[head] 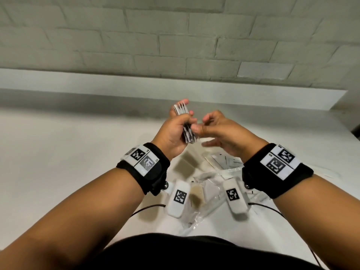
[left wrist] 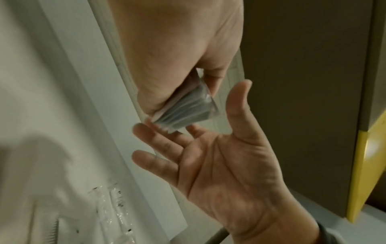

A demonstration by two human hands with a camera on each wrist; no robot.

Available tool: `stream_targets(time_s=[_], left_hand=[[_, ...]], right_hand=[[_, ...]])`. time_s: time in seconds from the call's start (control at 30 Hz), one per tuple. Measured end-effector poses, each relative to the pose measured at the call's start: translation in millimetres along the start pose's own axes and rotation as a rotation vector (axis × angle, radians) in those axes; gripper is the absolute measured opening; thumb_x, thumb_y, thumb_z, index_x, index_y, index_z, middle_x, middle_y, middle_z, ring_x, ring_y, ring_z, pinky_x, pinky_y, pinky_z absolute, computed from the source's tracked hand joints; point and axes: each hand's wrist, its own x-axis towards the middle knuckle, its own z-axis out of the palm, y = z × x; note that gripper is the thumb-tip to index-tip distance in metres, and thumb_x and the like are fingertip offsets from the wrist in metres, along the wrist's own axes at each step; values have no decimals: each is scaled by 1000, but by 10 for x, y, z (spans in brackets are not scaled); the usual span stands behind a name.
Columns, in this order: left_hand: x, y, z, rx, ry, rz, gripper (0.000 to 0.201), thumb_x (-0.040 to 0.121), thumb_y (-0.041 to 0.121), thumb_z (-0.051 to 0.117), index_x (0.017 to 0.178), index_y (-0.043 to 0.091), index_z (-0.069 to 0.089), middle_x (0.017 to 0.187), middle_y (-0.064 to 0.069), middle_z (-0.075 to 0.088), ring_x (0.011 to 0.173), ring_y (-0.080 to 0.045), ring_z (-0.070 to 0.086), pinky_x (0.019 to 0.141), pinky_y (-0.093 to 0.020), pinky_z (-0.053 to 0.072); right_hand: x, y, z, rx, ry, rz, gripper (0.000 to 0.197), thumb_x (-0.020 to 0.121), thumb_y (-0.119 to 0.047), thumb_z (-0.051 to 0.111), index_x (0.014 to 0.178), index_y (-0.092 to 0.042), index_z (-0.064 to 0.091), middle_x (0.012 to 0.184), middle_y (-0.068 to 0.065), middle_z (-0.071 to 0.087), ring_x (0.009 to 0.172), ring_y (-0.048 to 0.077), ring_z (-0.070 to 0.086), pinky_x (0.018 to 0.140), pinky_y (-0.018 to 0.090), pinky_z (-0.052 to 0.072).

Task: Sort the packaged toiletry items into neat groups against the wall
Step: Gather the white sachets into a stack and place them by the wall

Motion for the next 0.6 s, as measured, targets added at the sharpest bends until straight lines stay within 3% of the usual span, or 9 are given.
stream_targets(time_s=[0.1,0.17,0.3,0.4,0.5,0.6], left_hand=[[116,-96,-38,162,-4,79,54,84,-18,37,112,27,46,101,-6,41,89,-19,51,71,-26,50],[227,-144,-100,217,-4,89,53,83,-19,40,109,27,45,102,-5,41,98,-17,47,76,-25,48],[535,-96,-400,205,-16,4,37,88,-13,47,100,22,44,92,-2,48,81,-15,55,75,-29,47],[834,26,-694,398,-35,-130,22,90,-1,57,94,18,45,89,-4,55,75,-17,61,78,-32,51],[1162,173,-932,803,-87,-186,28,77,16,75,88,19,50,98,-6,61,83,-19,63,77,-31,50],[1421,274,-1009,1539,-227,-196,37,66,33,83,86,23,53,105,-2,58,92,-22,58,75,-31,46]], right_hand=[[138,53,38,24,-114,90,43,75,-1,75,96,-17,41,86,4,66,88,27,65,77,41,52],[264,79,57,-50,-129,90,38,77,5,69,99,-16,47,82,5,66,84,27,64,72,38,54],[659,154,-59,-313,-36,88,36,73,-4,75,82,-17,43,74,5,60,68,22,61,66,38,53],[1021,201,-171,-701,-2,42,38,70,-14,76,73,-21,39,70,-1,53,60,16,51,57,30,45],[1346,224,-215,-1080,-41,-30,33,70,-23,72,77,-23,40,75,-4,51,68,20,50,51,27,33],[1566,272,-224,-1317,-79,-83,28,72,-23,63,86,-24,39,83,-3,51,75,23,51,56,26,35]])
